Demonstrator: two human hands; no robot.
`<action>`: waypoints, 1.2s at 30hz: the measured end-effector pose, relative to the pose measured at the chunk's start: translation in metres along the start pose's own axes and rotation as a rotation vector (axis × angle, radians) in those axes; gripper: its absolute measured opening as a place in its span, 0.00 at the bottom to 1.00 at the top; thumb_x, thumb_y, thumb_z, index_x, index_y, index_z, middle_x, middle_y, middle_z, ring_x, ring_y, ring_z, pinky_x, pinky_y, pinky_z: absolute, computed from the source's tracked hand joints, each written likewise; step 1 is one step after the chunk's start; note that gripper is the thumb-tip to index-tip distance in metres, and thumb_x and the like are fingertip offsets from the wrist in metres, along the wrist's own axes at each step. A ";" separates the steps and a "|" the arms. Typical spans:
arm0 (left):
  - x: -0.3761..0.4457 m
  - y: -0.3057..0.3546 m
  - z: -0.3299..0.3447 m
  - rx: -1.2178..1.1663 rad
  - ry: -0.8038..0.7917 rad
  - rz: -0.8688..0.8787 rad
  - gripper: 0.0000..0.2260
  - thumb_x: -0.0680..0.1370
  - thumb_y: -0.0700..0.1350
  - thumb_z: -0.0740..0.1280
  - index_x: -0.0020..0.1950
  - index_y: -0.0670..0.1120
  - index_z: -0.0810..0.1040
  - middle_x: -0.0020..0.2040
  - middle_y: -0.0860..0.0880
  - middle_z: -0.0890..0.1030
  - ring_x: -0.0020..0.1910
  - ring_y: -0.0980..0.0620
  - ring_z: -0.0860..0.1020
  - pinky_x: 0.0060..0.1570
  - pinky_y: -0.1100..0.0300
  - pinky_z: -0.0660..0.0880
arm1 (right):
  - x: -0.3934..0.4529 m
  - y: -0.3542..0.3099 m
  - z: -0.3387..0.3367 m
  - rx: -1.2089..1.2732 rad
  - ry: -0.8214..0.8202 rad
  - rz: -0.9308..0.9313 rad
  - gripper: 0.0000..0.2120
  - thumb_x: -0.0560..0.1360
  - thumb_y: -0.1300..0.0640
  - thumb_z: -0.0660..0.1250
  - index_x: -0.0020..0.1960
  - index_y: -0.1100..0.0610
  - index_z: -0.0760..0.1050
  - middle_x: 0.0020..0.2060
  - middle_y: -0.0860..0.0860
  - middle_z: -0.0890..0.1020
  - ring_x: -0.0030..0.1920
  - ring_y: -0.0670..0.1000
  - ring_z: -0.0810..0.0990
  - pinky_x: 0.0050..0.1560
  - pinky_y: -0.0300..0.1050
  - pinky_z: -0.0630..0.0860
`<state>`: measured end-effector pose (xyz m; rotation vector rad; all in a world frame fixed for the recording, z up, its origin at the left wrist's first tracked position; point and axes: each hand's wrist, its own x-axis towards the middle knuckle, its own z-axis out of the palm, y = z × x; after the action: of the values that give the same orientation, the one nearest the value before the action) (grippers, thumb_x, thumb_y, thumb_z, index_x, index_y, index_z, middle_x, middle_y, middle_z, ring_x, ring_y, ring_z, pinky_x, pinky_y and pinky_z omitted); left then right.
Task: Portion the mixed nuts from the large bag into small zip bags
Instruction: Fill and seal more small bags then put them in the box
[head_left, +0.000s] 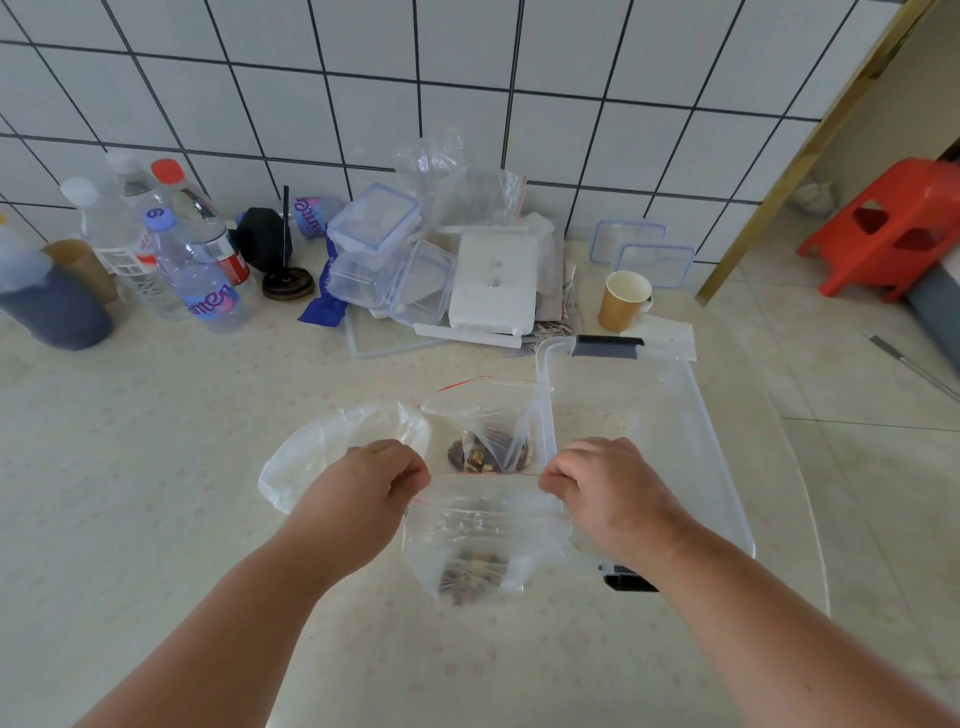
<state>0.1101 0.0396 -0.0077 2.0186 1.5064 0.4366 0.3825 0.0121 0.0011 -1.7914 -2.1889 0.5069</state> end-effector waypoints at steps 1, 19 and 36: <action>-0.002 -0.002 0.000 -0.016 -0.020 -0.009 0.15 0.82 0.45 0.68 0.38 0.61 0.74 0.41 0.61 0.79 0.44 0.62 0.75 0.40 0.72 0.68 | -0.002 0.001 -0.001 0.009 -0.023 -0.016 0.07 0.78 0.52 0.69 0.43 0.51 0.82 0.34 0.37 0.73 0.42 0.42 0.71 0.53 0.45 0.67; -0.013 -0.013 -0.010 -0.188 -0.253 -0.022 0.15 0.79 0.40 0.69 0.39 0.59 0.80 0.43 0.49 0.86 0.45 0.57 0.71 0.40 0.70 0.68 | -0.019 -0.011 -0.017 0.096 -0.136 -0.109 0.08 0.76 0.53 0.70 0.40 0.54 0.82 0.35 0.42 0.75 0.42 0.39 0.72 0.47 0.28 0.62; 0.032 0.007 -0.004 -0.062 0.167 -0.103 0.01 0.78 0.54 0.69 0.46 0.59 0.79 0.44 0.62 0.80 0.42 0.65 0.78 0.38 0.70 0.68 | 0.038 -0.024 -0.013 0.078 0.208 0.037 0.07 0.74 0.59 0.73 0.53 0.55 0.82 0.48 0.47 0.77 0.49 0.46 0.73 0.49 0.38 0.69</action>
<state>0.1227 0.0700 -0.0029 1.8860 1.6677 0.6149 0.3595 0.0462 0.0224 -1.7609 -1.9739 0.3887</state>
